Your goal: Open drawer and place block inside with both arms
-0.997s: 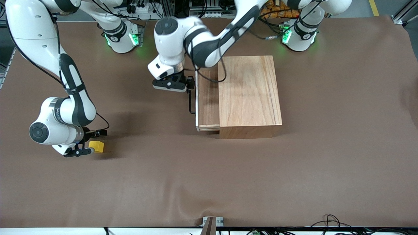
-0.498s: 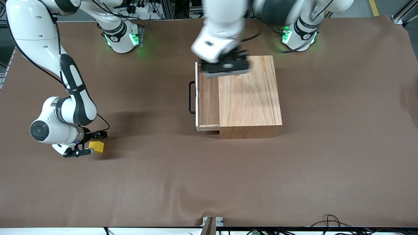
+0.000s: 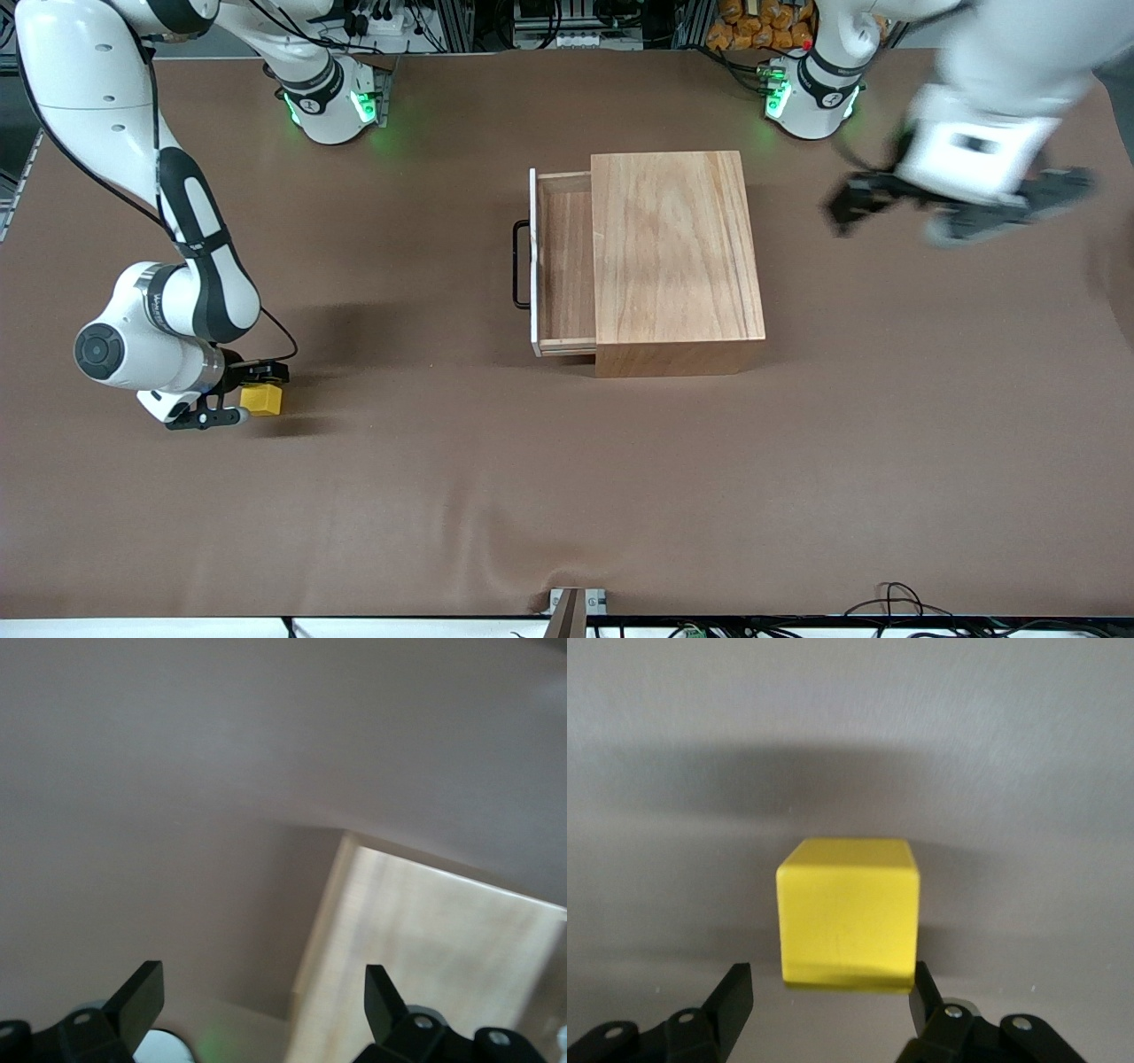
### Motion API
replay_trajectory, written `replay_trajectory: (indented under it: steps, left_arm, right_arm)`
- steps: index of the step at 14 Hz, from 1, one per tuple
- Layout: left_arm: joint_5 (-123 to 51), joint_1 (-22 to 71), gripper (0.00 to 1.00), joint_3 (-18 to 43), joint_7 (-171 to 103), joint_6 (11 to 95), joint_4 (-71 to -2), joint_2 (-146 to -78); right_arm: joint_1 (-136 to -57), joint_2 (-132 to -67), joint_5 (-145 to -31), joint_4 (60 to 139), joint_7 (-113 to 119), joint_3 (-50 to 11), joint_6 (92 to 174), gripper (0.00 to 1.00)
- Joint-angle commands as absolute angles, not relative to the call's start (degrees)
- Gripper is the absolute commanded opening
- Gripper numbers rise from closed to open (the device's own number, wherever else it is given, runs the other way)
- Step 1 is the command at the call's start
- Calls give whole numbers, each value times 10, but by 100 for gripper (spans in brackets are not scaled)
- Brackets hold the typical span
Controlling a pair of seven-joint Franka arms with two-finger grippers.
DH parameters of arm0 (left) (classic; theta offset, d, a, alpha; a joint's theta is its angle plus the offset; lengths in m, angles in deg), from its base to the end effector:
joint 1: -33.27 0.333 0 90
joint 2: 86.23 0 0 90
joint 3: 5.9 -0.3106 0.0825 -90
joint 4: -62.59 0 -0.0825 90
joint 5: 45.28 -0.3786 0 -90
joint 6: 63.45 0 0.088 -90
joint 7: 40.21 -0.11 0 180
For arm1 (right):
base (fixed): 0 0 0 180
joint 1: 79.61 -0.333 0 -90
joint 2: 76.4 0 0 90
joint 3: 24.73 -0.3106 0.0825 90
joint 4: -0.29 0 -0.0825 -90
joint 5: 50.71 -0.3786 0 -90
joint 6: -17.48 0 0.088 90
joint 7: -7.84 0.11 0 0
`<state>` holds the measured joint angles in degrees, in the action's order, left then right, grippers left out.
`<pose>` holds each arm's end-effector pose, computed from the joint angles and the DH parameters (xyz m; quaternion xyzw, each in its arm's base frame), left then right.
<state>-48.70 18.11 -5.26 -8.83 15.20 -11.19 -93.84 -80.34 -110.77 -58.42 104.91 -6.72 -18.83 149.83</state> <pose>0.5482 -0.1468 0.6543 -0.9894 -0.1406 0.0104 0.0358 0.6273 -0.0506 0.1936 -0.9975 -0.0410 0.0515 0.0268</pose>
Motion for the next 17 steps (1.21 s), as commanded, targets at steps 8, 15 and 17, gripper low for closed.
replay_trajectory:
  steps: [8,15,17]
  left_arm:
    - [-480,363,100,-41,-357,246,-298,-815]
    - [-464,359,100,-1,-348,238,-326,-787]
    - [-421,363,100,-2,-355,239,-324,-788]
  right_arm:
    - [-790,-1117,-587,1030,-126,-193,1520,81]
    - [-793,-1133,-590,1034,-124,-193,1579,82]
    - [-794,-1132,-590,1035,-119,-193,1576,79]
